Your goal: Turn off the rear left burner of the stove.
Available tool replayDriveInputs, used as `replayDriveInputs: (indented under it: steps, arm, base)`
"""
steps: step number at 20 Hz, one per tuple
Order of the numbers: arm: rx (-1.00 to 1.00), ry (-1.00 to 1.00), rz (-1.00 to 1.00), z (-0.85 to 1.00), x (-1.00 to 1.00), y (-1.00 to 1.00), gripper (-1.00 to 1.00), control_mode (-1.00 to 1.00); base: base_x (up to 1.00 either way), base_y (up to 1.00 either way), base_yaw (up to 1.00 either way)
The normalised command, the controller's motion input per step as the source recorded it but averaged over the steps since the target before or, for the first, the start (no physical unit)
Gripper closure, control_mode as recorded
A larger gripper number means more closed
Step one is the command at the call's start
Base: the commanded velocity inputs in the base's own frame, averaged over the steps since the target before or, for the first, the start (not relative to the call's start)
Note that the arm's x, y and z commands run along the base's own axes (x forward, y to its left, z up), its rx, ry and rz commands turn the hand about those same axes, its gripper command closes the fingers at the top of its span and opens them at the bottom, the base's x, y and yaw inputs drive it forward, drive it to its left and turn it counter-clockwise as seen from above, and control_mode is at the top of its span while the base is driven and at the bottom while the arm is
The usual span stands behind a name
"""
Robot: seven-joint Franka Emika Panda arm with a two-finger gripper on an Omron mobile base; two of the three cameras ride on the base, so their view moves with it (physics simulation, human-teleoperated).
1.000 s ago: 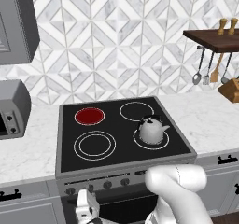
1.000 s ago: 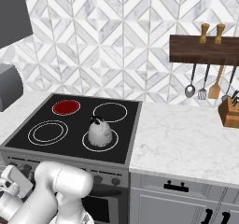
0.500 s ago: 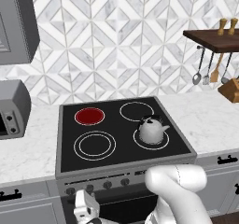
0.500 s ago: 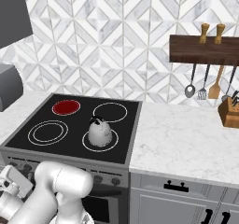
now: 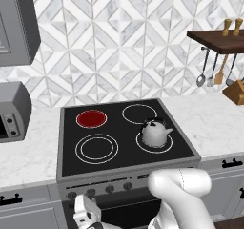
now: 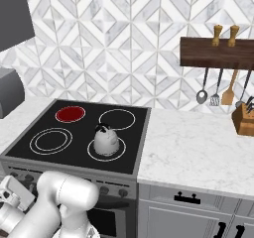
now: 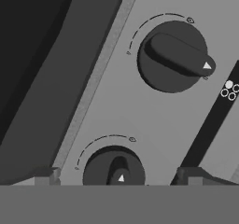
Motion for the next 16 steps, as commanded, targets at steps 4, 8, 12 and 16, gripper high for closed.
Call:
replayDriveInputs:
  steps: [4, 8, 12, 16]
  arm:
    - [0.0, 0.0, 0.0, -0.12, 0.1, 0.12, -1.0, -1.0]
    - [0.03, -0.02, 0.0, -0.1, 0.0, 0.0, -1.0, -1.0]
    - [0.08, 0.0, 0.0, 0.0, 0.0, -0.01, -1.0, -1.0]
    - [0.07, 0.0, 0.0, 0.0, 0.0, -0.04, -1.0, -1.0]
  base:
    - [0.0, 0.0, 0.0]
    - [0.0, 0.0, 0.0]
    - [0.0, 0.0, 0.0]
    - [0.0, 0.0, 0.0]
